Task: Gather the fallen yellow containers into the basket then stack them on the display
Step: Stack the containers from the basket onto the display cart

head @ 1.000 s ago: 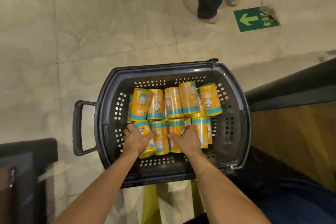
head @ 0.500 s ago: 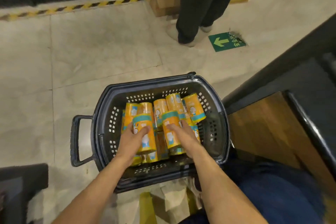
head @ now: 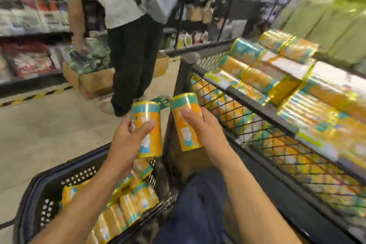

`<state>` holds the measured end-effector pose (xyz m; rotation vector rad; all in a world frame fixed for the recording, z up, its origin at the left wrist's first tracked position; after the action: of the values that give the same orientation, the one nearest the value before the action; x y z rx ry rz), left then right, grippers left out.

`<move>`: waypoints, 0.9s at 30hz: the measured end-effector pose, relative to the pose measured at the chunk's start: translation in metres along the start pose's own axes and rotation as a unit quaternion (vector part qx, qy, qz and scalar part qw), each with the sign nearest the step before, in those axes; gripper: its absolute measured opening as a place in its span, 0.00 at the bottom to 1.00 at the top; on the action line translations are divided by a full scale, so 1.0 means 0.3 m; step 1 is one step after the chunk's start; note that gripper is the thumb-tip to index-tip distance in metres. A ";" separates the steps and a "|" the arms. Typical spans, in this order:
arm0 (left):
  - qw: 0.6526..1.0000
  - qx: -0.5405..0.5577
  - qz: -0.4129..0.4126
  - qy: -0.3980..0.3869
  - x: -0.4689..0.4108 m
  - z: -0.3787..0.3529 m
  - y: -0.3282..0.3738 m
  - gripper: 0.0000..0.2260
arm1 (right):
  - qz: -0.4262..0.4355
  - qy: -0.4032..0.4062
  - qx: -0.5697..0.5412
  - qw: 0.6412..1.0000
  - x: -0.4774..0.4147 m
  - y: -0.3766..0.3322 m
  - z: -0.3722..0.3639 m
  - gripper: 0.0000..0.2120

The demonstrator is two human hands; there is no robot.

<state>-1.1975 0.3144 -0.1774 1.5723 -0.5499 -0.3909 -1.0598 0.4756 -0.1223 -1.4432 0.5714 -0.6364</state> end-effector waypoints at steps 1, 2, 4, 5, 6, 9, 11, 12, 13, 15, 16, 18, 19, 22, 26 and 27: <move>0.999 -0.003 -0.028 -0.022 0.004 -0.074 0.085 0.19 | 0.027 0.017 0.009 0.999 0.030 -0.082 0.063 0.21; 0.998 0.001 -0.055 -0.038 0.014 -0.148 0.173 0.24 | 0.056 0.034 0.018 0.998 0.070 -0.173 0.124 0.20; 0.993 -0.005 -0.106 -0.060 0.034 -0.287 0.343 0.31 | 0.109 0.075 0.037 0.991 0.152 -0.346 0.257 0.15; 0.988 -0.016 -0.132 -0.077 0.040 -0.358 0.415 0.30 | 0.129 0.095 0.046 0.986 0.193 -0.418 0.327 0.14; 0.982 -0.025 -0.159 -0.097 0.050 -0.432 0.485 0.30 | 0.144 0.119 0.057 0.981 0.234 -0.480 0.398 0.13; 0.956 -0.060 -0.229 -0.171 0.082 -0.659 0.630 0.31 | 0.166 0.194 0.075 0.964 0.335 -0.591 0.622 0.16; 0.934 -0.086 -0.261 -0.227 0.108 -0.812 0.679 0.30 | 0.157 0.246 0.085 0.953 0.384 -0.611 0.772 0.18; 0.922 -0.102 -0.275 -0.252 0.124 -0.886 0.694 0.31 | 0.151 0.270 0.089 0.947 0.410 -0.611 0.844 0.19; 0.909 -0.126 -0.294 -0.268 0.131 -0.959 0.699 0.31 | 0.146 0.292 0.098 0.940 0.432 -0.604 0.915 0.21; 0.876 -0.176 -0.341 -0.292 0.152 -1.095 0.700 0.30 | 0.125 0.330 0.114 0.929 0.469 -0.573 1.041 0.23; 0.860 -0.197 -0.358 -0.306 0.157 -1.161 0.689 0.29 | 0.113 0.349 0.124 0.922 0.487 -0.552 1.098 0.24; 0.824 -0.252 -0.377 -0.339 0.157 -1.276 0.652 0.30 | 0.097 0.378 0.150 0.908 0.516 -0.512 1.192 0.28; 0.801 -0.286 -0.386 -0.357 0.156 -1.325 0.628 0.32 | 0.088 0.386 0.162 0.904 0.523 -0.487 1.233 0.30; 0.719 -0.377 -0.398 -0.428 0.160 -1.419 0.551 0.38 | 0.053 0.368 0.229 0.899 0.535 -0.429 1.293 0.26; 0.620 -0.455 -0.393 -0.505 0.182 -1.476 0.498 0.37 | 0.011 0.316 0.319 0.893 0.520 -0.336 1.310 0.35; 0.608 -0.460 -0.386 -0.521 0.185 -1.485 0.497 0.36 | 0.008 0.312 0.322 0.894 0.522 -0.319 1.313 0.36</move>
<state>-0.9201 0.6479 0.0108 0.2964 -0.3398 -1.9868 -0.6777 0.6441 -0.0025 -0.5875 0.7699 -1.1641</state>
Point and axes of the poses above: each hand's wrist, its own x-axis away from the middle knuckle, its own z-axis out of the back of the hand, y = z × x, the point moved 8 cm from there along -x, towards the middle knuckle, and after that the axes turned 9 degrees about -x, right-handed, at the moved point
